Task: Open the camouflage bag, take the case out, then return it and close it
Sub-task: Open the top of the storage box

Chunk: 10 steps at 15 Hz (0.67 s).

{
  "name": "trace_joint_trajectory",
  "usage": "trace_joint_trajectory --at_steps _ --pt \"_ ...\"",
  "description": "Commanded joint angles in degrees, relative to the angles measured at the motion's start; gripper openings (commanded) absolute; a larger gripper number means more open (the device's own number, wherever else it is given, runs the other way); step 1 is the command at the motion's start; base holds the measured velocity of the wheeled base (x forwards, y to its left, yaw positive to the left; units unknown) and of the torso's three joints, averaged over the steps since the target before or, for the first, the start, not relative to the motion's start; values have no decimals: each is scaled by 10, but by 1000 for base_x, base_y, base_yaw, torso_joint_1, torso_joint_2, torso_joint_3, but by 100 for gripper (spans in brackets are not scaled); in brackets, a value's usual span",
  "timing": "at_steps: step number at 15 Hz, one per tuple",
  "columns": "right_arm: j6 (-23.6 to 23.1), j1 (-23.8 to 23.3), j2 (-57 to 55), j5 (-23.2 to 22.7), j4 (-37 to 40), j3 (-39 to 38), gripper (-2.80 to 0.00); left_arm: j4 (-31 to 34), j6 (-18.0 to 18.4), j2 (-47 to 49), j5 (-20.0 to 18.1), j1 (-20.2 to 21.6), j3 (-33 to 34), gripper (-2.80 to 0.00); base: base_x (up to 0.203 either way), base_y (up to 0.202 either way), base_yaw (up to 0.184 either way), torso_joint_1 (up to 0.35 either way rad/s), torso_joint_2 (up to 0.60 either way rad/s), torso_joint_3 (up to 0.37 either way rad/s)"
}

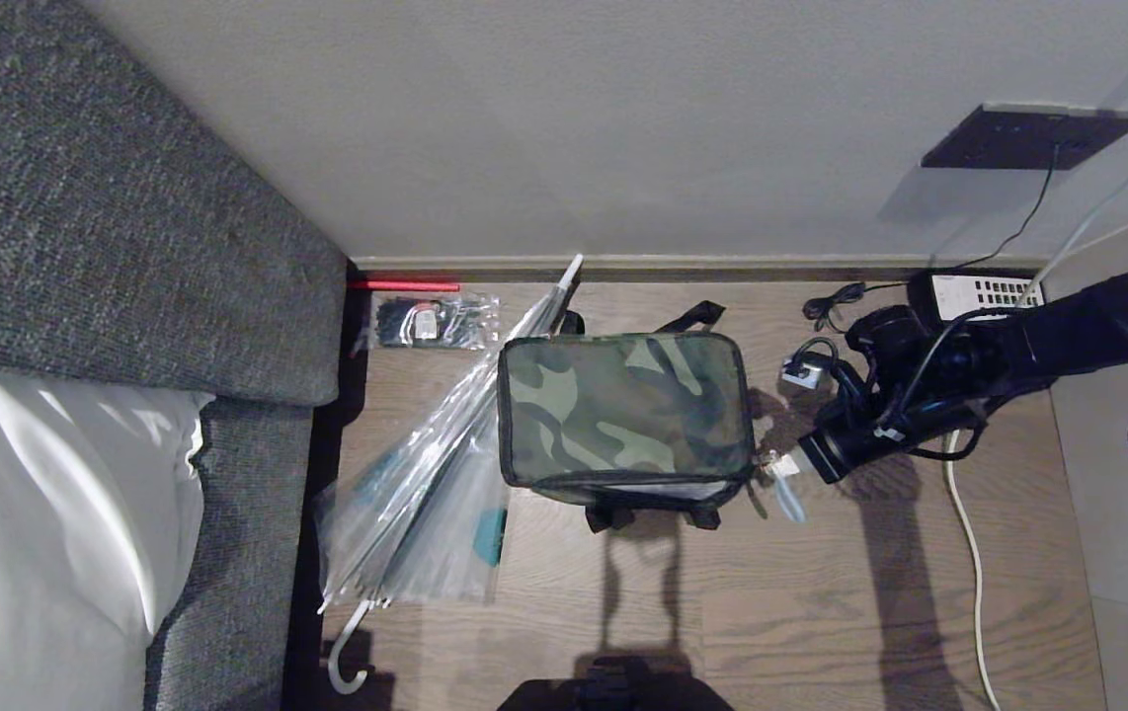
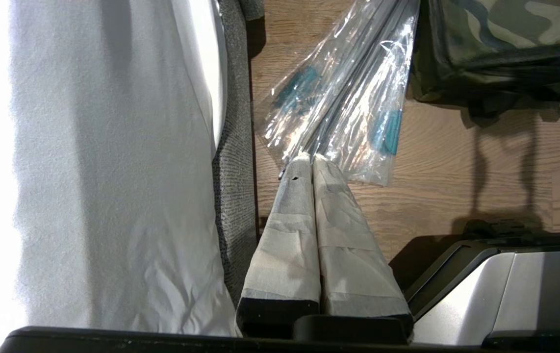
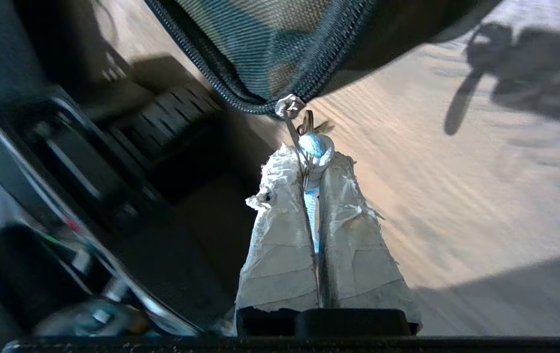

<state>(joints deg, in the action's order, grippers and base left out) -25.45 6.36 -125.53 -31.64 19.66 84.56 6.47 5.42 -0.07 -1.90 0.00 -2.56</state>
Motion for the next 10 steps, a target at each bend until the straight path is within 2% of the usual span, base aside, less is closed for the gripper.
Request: trace_joint_trajectory --at_steps 1,2,4,6,10 --pt "49 23 13 -2 -18 -18 -280 0 0 1 0 0 0 -280 0 0 0 0 0 0" --pt "83 41 15 9 -50 -29 -280 0 0 1 0 0 0 -280 0 0 0 0 0 0" --pt "87 47 8 52 -95 -46 -280 0 0 1 0 0 0 -280 0 0 0 0 0 0" --pt "75 41 4 64 -102 -44 -280 0 0 1 0 0 0 -280 0 0 0 0 0 0" --pt "15 8 2 81 -94 -34 -280 0 0 1 0 0 0 -280 0 0 0 0 0 0"
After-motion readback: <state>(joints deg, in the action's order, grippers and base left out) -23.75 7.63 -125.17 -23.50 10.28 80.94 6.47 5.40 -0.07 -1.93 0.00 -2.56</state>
